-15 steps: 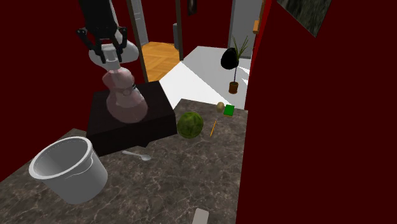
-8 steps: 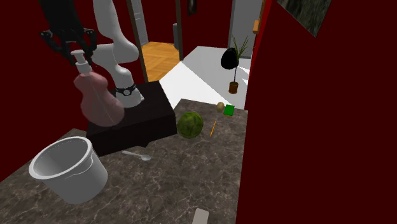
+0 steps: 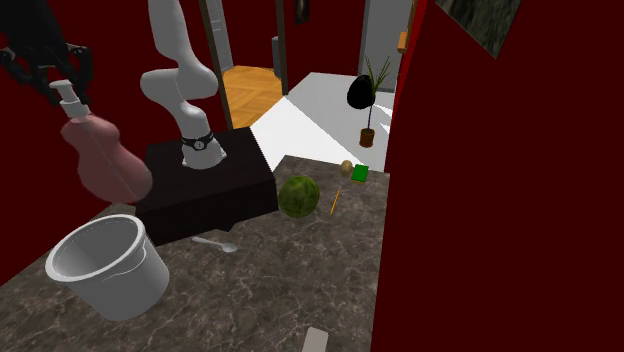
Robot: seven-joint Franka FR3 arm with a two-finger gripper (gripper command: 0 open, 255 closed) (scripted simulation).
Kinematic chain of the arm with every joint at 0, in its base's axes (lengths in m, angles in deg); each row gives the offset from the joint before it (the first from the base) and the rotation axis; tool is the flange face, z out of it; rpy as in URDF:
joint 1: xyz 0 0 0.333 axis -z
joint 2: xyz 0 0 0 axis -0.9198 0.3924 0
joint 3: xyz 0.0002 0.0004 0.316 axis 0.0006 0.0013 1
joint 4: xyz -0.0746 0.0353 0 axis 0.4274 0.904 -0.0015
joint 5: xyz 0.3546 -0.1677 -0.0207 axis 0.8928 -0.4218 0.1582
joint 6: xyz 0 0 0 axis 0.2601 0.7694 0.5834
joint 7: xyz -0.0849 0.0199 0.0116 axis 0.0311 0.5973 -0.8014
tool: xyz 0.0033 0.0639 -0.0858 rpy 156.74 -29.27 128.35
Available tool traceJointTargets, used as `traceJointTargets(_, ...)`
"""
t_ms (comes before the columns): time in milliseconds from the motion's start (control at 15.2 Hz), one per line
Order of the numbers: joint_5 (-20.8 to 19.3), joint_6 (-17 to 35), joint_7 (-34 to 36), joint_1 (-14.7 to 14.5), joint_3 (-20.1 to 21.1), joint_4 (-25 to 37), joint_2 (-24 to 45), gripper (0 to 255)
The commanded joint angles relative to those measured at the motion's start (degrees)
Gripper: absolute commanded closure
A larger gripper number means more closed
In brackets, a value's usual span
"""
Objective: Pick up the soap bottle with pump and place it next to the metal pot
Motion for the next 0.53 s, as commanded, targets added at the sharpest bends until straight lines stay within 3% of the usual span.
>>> traceJointTargets(0,-0.58,0.12,-2.94,0.84,-2.21,0.83,0.72,255)
traceJointTargets(462,-1.45,0.39,-13.24,3.35,-10.1,5.96,5.55,255)
